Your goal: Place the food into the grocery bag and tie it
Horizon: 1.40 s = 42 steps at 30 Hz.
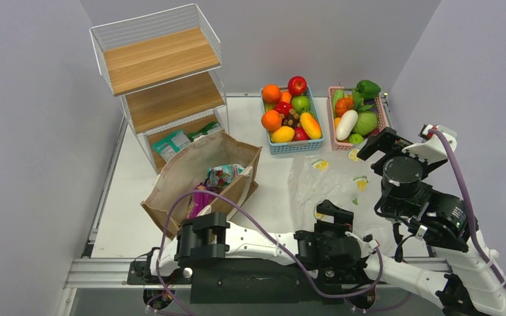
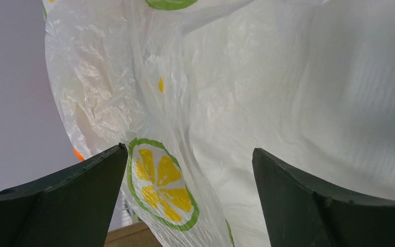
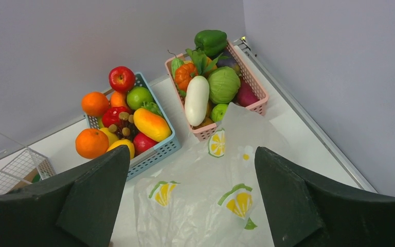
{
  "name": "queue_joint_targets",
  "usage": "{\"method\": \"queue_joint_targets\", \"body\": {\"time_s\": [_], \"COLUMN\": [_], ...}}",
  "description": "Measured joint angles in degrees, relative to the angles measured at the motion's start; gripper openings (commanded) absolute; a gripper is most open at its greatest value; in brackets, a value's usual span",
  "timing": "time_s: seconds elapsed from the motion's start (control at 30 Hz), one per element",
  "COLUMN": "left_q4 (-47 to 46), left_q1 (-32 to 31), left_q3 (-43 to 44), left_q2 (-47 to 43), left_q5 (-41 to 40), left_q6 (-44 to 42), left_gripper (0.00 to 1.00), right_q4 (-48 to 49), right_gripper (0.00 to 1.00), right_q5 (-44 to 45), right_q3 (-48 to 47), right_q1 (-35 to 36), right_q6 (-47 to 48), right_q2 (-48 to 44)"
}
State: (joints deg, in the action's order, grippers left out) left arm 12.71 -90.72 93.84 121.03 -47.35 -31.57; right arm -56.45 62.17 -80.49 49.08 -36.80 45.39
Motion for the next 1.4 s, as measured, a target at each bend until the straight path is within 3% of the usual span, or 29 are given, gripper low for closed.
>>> {"method": "queue_joint_targets", "body": {"time_s": [0.27, 0.37, 0.4, 0.53, 0.7, 1.2, 1.4], "left_q4": [-7.2, -9.0, -9.1, -7.4, 3.1, 44.1, 53.0], "left_q1": [0.1, 0.5, 0.7, 1.6, 2.8, 13.1, 16.7], "left_q3": [0.1, 0.2, 0.3, 1.2, 5.7, 34.4, 39.3], "left_q2": [3.5, 3.5, 3.5, 3.5, 3.0, -4.6, -5.7], "left_q5": [-9.6, -11.0, -11.2, -11.3, -8.6, 16.2, 27.2], "left_q6": [-6.7, -7.7, -7.8, -6.9, 0.5, 36.5, 49.4], "left_gripper": [0.32, 0.05, 0.01, 0.00, 0.00, 0.00, 0.00], "right_q4": [1.8, 2.5, 2.6, 3.3, 4.1, 8.7, 10.3], "right_gripper": [0.87, 0.87, 0.87, 0.87, 0.87, 0.87, 0.87], "right_q5": [-1.5, -1.8, -2.0, -2.4, -2.8, -4.5, -5.4], "right_q3": [0.2, 0.5, 0.5, 0.5, 0.5, -3.4, -6.2], "right_q1": [-0.1, -0.4, -0.4, -0.5, -0.8, -1.9, -3.1], "right_q6": [1.5, 1.9, 2.0, 2.8, 4.0, 7.8, 9.2], "right_q2": [-1.0, -1.0, -1.0, -1.0, -0.9, 2.9, 5.0]}}
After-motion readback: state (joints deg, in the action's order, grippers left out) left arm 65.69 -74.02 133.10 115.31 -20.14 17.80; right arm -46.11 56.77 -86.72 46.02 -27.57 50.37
